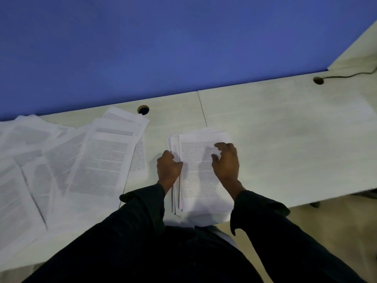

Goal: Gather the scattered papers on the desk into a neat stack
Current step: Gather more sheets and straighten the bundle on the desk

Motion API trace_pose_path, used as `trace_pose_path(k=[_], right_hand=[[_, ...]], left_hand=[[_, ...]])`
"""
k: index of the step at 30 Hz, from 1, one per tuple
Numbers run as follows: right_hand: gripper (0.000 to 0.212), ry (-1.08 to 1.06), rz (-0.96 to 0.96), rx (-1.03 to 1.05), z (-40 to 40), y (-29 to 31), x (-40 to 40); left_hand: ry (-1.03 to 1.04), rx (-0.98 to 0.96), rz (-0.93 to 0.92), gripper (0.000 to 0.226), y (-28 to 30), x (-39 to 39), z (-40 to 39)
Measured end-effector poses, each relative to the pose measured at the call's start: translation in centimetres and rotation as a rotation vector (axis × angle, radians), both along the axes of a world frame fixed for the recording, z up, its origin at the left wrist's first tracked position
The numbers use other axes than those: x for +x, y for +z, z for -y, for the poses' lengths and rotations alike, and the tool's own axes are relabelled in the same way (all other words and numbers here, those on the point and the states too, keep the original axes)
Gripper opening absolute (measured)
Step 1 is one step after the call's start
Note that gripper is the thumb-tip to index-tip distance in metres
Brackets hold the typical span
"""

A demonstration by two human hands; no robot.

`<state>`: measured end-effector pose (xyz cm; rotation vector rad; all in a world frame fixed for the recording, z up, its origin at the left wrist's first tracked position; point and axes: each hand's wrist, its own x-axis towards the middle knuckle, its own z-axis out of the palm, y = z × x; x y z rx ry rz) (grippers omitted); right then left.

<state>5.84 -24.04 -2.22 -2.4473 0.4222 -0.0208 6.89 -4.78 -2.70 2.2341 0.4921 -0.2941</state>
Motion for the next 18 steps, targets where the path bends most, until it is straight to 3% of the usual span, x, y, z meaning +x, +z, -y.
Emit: trace_pose_path(k=[4, 10, 13, 18], right_hand=[[0.024, 0.175, -0.016, 0.197, -5.4, -0.1, 1.8], [0.024, 0.403, -0.183, 0.431, -16.8, -1.3, 2.7], [0.043, 0.407, -0.309, 0.389, -21.7, -1.6, 2.4], [0.083, 0.328, -0.405, 0.147, -28.2, -1.3, 3.2]], left_hand=[[0.158, 0.013, -0.016, 0.034, -0.1, -0.7, -3.6], [0.37, 0.141, -0.004, 0.029, -0.2, -4.4, -14.8], [0.447, 0.21, -0.031, 0.039, -0.4, -5.8, -21.1], [0.571, 0.248, -0.276, 0.079, -0.1, -6.1, -29.8]])
